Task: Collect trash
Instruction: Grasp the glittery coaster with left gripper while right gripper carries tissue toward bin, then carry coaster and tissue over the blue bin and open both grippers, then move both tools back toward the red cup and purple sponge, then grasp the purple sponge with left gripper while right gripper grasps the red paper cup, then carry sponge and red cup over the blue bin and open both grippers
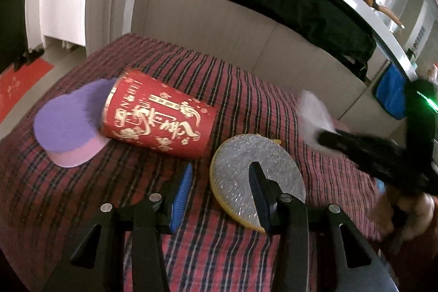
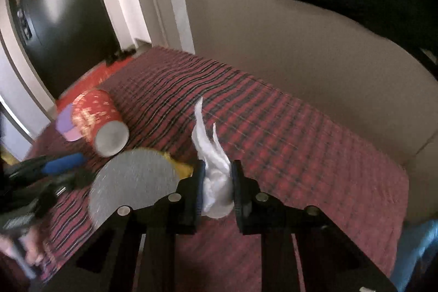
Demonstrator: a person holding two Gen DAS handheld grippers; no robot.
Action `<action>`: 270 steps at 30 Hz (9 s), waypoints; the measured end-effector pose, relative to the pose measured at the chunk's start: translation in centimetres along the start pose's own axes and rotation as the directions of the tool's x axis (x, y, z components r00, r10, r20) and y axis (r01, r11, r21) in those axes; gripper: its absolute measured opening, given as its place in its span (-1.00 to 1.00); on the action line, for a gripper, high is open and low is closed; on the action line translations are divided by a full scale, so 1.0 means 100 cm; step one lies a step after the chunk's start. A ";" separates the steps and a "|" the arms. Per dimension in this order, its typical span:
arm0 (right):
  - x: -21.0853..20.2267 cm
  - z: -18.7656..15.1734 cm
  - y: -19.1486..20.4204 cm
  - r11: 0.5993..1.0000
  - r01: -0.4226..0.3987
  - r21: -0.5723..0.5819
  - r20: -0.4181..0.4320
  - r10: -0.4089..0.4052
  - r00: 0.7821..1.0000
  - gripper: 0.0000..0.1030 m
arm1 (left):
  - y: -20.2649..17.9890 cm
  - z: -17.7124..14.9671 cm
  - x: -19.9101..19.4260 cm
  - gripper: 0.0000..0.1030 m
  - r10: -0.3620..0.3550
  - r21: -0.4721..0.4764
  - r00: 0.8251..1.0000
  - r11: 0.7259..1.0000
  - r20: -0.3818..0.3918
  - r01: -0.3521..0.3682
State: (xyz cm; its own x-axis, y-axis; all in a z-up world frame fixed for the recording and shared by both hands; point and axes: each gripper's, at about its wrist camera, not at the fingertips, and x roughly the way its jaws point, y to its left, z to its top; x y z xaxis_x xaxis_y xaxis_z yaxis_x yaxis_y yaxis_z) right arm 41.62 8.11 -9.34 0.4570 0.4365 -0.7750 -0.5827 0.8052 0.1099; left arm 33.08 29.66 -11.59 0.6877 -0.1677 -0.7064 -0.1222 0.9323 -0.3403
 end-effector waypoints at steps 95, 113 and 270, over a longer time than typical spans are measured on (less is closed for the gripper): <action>-0.344 -0.225 -0.209 0.857 0.267 0.441 0.367 -0.444 0.817 -0.65 | -0.433 -0.115 -0.069 -0.72 -0.218 0.490 0.954 0.867 0.208 0.092; -0.316 -0.228 -0.235 0.848 0.258 0.463 0.319 -0.431 0.844 -0.65 | -0.437 -0.112 -0.023 -0.71 -0.189 0.467 0.972 0.878 0.139 0.104; -0.237 -0.133 -0.077 0.987 0.013 0.162 0.337 -0.067 0.939 0.00 | -0.244 -0.058 -0.126 -0.58 -0.018 0.230 0.928 0.970 0.371 -0.073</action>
State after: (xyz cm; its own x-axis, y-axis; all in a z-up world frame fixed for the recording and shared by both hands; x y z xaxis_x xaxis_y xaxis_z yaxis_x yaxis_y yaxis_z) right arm 26.36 -13.76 -0.11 0.6952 0.4910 -0.5251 -0.4602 0.8651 0.1996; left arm 23.22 7.20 1.98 0.9062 -0.0536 -0.4193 -0.0041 0.9908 -0.1355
